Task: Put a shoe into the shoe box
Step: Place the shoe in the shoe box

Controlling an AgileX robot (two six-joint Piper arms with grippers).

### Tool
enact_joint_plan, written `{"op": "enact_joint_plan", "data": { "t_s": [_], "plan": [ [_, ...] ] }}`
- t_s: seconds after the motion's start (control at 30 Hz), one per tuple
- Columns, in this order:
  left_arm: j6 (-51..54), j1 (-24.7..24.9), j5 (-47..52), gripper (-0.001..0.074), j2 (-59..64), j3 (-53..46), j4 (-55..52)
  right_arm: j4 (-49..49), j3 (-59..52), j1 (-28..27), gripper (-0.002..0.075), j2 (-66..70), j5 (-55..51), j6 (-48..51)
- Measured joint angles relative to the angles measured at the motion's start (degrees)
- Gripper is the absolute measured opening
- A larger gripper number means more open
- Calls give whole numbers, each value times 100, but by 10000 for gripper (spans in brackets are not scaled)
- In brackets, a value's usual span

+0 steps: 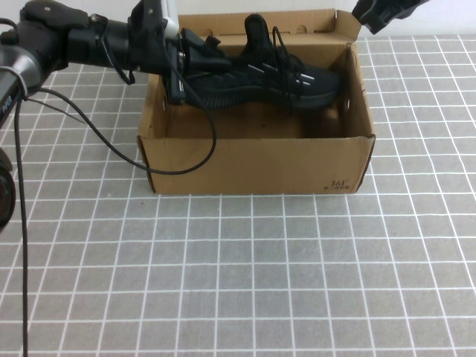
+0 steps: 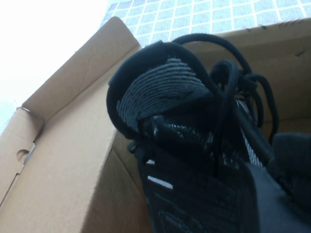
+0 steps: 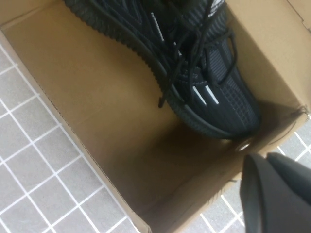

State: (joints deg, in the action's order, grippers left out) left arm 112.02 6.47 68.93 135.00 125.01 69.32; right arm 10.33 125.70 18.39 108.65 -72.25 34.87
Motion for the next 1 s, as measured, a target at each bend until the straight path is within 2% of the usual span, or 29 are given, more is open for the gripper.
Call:
{"op": "enact_joint_plan", "data": {
  "t_s": [0.33,0.47,0.63,0.77,1.0],
  "plan": [
    [4,0,-219,36,0,0,-70,121,0,0,-16,0,0,0],
    [-65,24,-388,143,0,0,-156,231,0,0,-16,0,0,0],
    [-195,36,-472,342,0,22,-81,261,0,0,-16,0,0,0],
    [-433,36,-406,385,-39,27,-16,380,0,0,-16,0,0,-418],
    [-1412,-144,-136,384,-694,27,-55,796,0,16,-16,0,0,-1414]
  ]
}}
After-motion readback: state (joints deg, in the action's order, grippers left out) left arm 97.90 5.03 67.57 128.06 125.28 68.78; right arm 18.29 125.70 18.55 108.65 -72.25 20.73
